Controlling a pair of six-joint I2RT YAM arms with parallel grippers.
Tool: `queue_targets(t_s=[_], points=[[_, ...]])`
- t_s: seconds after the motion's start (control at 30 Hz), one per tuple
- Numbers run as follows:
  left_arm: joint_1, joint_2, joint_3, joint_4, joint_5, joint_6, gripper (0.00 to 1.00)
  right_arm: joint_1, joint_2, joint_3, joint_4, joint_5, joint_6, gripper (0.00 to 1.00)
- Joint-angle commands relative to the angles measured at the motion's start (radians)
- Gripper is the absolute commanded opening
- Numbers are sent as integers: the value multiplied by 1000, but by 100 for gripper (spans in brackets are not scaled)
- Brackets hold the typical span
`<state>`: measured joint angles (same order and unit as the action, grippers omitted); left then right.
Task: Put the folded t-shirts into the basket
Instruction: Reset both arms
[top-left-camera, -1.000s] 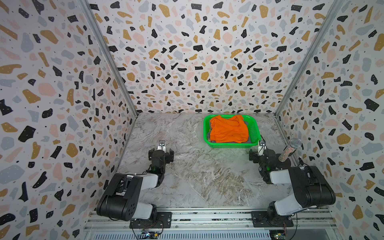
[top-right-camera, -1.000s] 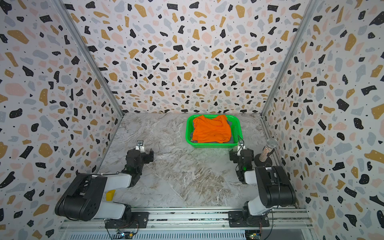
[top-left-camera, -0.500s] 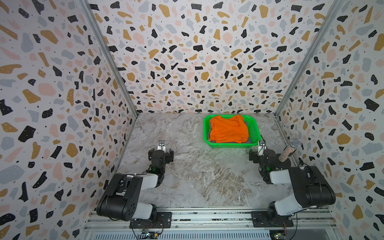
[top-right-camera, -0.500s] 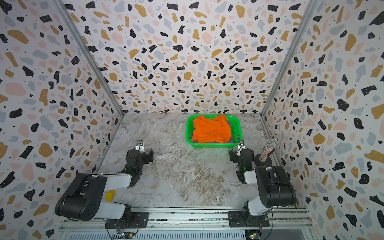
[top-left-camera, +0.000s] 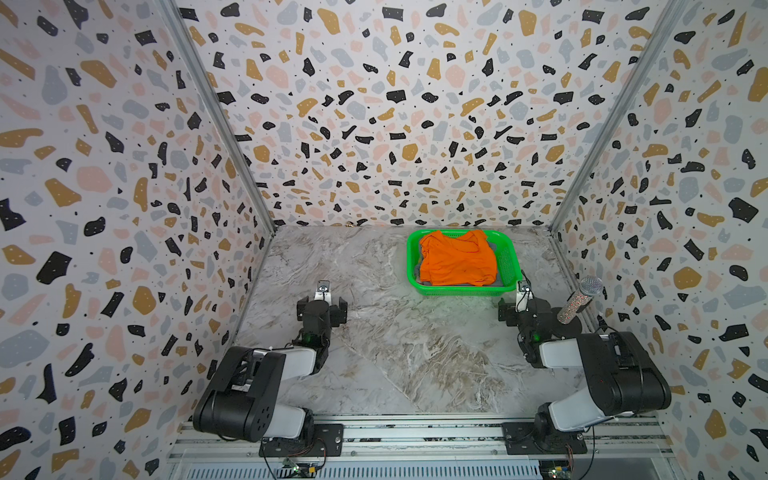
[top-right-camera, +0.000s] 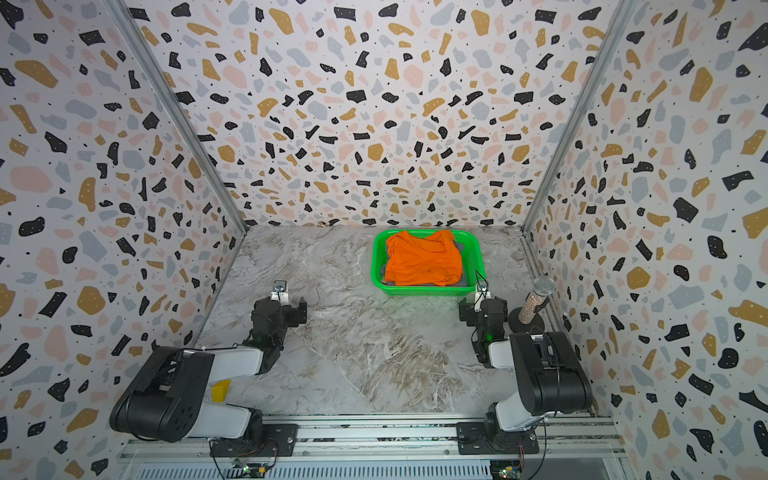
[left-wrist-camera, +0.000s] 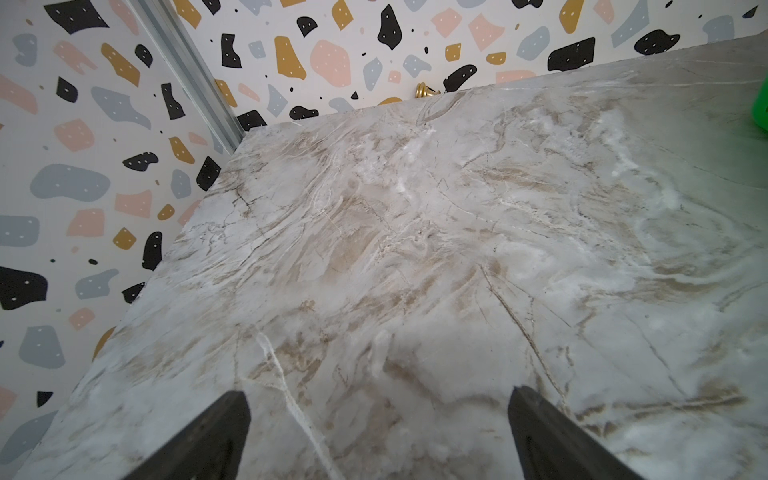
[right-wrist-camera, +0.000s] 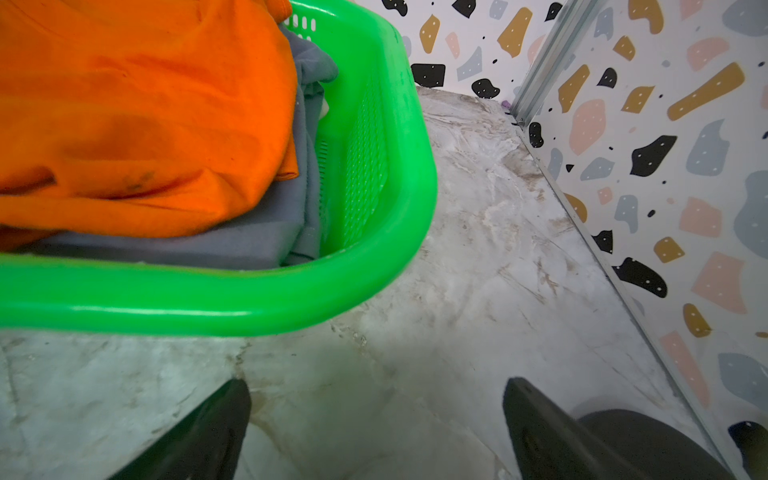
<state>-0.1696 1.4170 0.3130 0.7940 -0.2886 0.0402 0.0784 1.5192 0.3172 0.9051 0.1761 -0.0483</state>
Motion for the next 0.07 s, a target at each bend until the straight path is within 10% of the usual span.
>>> queue_targets(t_s=[0.0, 0.03], points=[[8, -6, -4, 47, 9, -7, 100, -3, -6, 22, 3, -1, 10, 100], [8, -7, -3, 45, 8, -7, 100, -4, -7, 22, 3, -2, 10, 100]])
